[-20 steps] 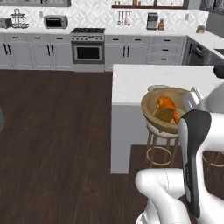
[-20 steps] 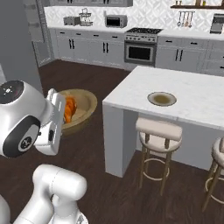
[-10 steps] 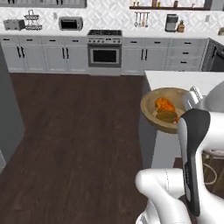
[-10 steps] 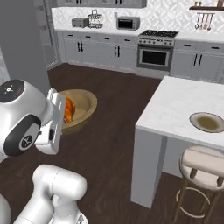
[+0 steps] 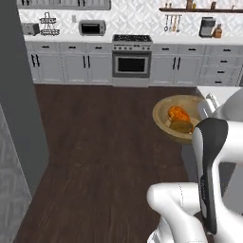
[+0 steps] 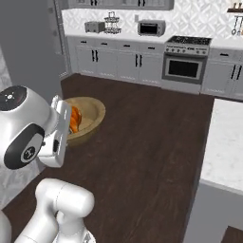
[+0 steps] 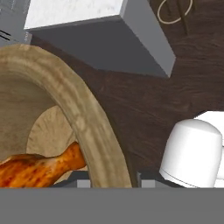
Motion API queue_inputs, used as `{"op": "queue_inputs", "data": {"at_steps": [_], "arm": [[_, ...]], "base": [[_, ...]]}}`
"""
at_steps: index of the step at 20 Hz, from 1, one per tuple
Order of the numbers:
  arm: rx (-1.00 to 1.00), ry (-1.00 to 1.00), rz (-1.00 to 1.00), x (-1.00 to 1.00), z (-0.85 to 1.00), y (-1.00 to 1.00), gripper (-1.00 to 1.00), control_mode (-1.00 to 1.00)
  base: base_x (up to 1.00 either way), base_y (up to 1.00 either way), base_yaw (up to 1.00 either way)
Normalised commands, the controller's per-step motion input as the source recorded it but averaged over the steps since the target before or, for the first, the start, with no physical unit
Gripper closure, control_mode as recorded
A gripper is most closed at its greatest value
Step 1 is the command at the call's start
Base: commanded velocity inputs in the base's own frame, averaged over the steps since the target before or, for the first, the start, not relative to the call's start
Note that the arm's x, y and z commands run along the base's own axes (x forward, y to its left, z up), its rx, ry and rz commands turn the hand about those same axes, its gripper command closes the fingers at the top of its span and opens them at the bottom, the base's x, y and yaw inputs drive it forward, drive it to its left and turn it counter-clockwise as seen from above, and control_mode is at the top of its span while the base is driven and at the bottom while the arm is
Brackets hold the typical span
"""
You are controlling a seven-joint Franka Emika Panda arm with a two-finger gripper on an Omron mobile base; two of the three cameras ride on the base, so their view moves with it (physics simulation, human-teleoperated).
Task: Pick the chicken drumstick and avocado from their plates and place them in the bowl. Then put the bowl in the fridge.
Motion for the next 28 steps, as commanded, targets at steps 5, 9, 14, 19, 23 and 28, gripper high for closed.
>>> {"op": "queue_inputs", "data": {"at_steps": [5, 9, 14, 19, 23, 28], "arm": [[0.00, 0.00, 0.00, 0.00, 0.00, 0.00, 1.00, 1.00], [0.00, 0.00, 0.00, 0.00, 0.00, 0.00, 1.00, 1.00], [0.00, 0.00, 0.00, 0.00, 0.00, 0.00, 1.00, 1.00], [0.00, 0.00, 0.00, 0.00, 0.00, 0.00, 1.00, 1.00], [0.00, 0.00, 0.00, 0.00, 0.00, 0.00, 1.00, 1.00], [0.00, 0.00, 0.00, 0.00, 0.00, 0.00, 1.00, 1.00]], "base": [[1.00, 0.77, -0.09], [1.00, 0.07, 0.01], [1.00, -0.61, 0.19], [1.00, -0.68, 0.35], [1.00, -0.55, 0.56], [1.00, -0.48, 0.58]]}}
